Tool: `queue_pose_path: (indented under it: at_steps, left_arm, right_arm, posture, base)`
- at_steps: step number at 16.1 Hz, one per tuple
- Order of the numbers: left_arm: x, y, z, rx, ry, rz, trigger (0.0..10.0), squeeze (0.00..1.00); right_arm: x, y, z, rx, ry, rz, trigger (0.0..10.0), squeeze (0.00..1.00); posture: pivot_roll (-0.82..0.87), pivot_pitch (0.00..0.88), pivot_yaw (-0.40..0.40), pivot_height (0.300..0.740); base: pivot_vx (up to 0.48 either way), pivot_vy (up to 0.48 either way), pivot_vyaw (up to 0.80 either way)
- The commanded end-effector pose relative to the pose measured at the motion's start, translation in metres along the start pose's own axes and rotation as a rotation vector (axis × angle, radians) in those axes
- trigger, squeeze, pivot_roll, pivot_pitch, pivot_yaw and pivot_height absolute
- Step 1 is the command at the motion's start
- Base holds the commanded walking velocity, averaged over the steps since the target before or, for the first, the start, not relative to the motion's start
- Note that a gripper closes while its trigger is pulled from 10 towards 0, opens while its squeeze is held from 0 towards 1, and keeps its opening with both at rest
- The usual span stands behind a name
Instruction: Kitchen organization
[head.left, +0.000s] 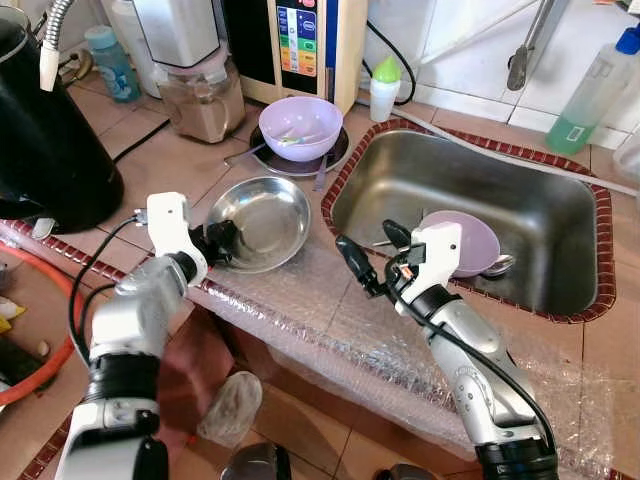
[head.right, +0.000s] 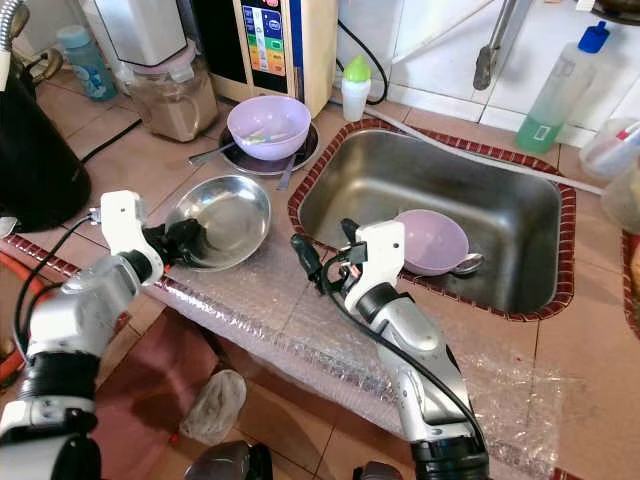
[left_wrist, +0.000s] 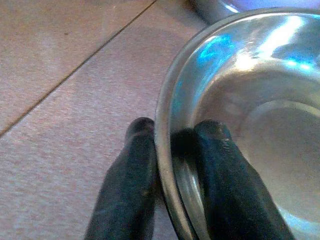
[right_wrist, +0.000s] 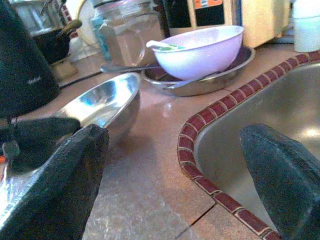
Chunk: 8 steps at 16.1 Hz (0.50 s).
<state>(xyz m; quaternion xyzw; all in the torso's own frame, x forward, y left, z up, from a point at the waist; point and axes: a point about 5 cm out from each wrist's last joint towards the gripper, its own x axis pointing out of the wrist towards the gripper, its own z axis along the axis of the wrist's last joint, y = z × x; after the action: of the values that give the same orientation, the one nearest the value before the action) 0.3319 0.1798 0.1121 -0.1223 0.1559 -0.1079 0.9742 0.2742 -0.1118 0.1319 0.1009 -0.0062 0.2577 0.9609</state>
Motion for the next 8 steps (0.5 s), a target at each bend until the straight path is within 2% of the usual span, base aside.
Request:
queue_pose_path:
  at_steps: [1,5,8]
  left_arm:
    - [0.002,-0.005,-0.021,0.004,0.079,-0.019,0.0,0.00]
    - [0.004,-0.021,-0.024,0.009,0.023,-0.054,0.0,0.00]
    - [0.000,-0.024,-0.021,0.089,-0.090,-0.061,0.0,0.00]
  right_arm:
    - [0.002,-0.002,0.003,0.001,-0.004,-0.012,10.0,0.00]
    - [0.005,-0.016,0.010,-0.036,-0.019,-0.049,10.0,0.00]
    - [0.012,-0.013,0.013,-0.013,-0.032,-0.036,10.0,0.00]
  posture:
    - [-0.05,0.016,0.043,0.740]
    - [-0.08,0.015,0.040,0.740]
    - [-0.07,0.000,0.029,0.740]
  base:
    - [0.000,0.000,0.00]
    - [0.000,0.000,0.00]
    - [0.000,0.000,0.00]
